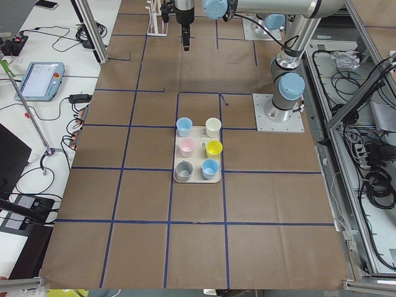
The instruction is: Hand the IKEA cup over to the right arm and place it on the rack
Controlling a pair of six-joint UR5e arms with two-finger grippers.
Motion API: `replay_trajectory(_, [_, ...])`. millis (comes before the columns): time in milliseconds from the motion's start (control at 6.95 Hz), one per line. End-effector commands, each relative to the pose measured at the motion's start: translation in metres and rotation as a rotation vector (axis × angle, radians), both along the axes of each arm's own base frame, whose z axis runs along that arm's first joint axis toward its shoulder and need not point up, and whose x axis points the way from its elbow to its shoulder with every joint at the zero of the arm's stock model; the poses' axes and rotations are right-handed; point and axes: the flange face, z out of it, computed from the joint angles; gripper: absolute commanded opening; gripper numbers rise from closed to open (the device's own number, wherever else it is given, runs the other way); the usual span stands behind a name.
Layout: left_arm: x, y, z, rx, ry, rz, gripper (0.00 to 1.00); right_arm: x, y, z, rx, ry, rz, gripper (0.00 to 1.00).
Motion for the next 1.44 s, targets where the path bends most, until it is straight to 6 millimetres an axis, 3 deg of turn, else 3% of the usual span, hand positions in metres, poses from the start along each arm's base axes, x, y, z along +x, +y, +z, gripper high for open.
replay_trajectory(0, [0.0, 0.0, 0.001, -0.002, 0.0, 0.001, 1.0, 0.0, 0.0, 0.001, -0.001, 0.0, 0.0, 1.0])
replay_trajectory(719, [0.003, -0.004, -0.004, -0.004, -0.001, -0.036, 1.0, 0.001, 0.0, 0.002, -0.004, 0.0, 0.003, 1.0])
replay_trajectory(863, [0.015, -0.009, -0.004, -0.015, -0.003, -0.033, 1.0, 0.001, 0.0, 0.004, -0.007, -0.001, 0.002, 1.0])
replay_trajectory(1294, [0.129, -0.024, -0.041, -0.003, 0.003, -0.108, 1.0, 0.001, 0.0, 0.005, -0.01, -0.001, 0.003, 1.0])
